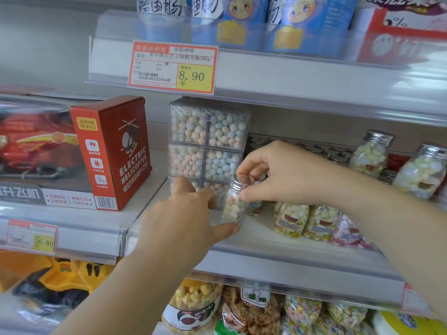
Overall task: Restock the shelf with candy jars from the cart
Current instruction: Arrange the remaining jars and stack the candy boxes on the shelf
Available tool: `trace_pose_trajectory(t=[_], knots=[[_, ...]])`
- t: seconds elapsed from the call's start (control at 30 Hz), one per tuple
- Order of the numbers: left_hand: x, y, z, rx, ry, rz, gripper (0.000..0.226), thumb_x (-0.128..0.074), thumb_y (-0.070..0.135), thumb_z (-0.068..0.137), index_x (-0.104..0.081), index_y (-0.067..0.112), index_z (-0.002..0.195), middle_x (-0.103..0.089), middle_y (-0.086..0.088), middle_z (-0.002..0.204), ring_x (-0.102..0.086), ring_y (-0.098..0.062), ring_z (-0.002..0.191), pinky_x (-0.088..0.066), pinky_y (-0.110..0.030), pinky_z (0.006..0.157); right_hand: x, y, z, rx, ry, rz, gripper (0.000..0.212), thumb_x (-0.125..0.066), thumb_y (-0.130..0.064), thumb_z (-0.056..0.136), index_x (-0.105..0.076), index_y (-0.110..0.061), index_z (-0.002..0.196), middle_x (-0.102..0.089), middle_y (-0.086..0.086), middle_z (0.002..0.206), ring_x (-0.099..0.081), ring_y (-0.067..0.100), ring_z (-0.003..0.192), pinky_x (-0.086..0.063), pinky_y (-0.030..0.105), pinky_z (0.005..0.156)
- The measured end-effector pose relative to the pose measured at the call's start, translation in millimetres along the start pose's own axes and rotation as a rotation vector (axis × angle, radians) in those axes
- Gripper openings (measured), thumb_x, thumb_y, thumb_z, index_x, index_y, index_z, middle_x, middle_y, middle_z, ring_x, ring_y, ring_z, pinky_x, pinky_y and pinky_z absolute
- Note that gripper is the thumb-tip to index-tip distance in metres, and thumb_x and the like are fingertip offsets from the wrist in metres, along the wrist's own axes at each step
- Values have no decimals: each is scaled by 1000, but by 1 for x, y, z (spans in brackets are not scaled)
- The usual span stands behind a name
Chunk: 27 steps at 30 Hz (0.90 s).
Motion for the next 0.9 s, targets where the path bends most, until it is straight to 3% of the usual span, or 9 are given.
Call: trace_pose_trajectory(t=[0.07,0.13,0.33,0.6,0.73,0.8,0.9], knots=[[0,0,0,2,-2,3,64,-46,87,72,-51,41,116,-36,9,124,-58,-14,81,-54,-30,70,3,3,-2,-22,-17,-16,17,-79,-42,70,-71,-33,83,-70,-21,84,-63,-4,80,-47,28,80],[0,0,0,3,-2,5,63,-47,86,73,-51,42,117,-35,8,125,-59,-15,81,-55,-30,71,3,4,-3,-42,0,-76,20,-77,-47,70,-71,-32,82,-71,-17,84,-64,1,84,-47,33,87],[0,1,0,2,-3,-2,61,-46,85,74,-51,42,117,-35,8,126,-60,-15,82,-56,-32,73,5,10,-5,-106,167,-368,37,-67,-70,67,-68,-34,76,-66,-19,77,-58,4,86,-31,40,96],[-2,0,-1,-6,21,-27,57,-48,82,78,-50,44,120,-35,8,128,-61,-15,83,-54,-29,71,5,15,-5,-137,168,-429,49,-59,-81,65,-66,-33,75,-63,-20,82,-53,11,94,-31,44,98],[-3,-5,-3,-16,49,-183,38,-57,52,90,-49,44,127,-34,11,133,-60,-13,83,-54,-30,72,9,14,-8,-139,150,-418,56,-56,-87,62,-66,-35,80,-62,-21,85,-55,9,93,-31,43,97],[-2,-8,-7,-36,63,-350,45,-59,33,89,-46,44,130,-37,14,134,-58,-7,80,-56,-32,74,11,10,-13,-86,197,-388,58,-52,-87,62,-64,-39,92,-58,-22,94,-54,9,98,-32,42,97],[7,-8,-18,-62,156,-569,52,-67,28,84,-39,48,123,-54,23,117,-60,-2,70,-57,-29,67,8,1,-21,134,291,-255,42,-60,-68,74,-63,-42,106,-56,-22,105,-49,9,105,-34,40,100]])
Point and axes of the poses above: each hand's wrist, its own z-axis towards the middle knuckle, its own x-axis out of the back of the hand, y = z × x, the point moved 1 cm from there along z, towards the middle knuckle
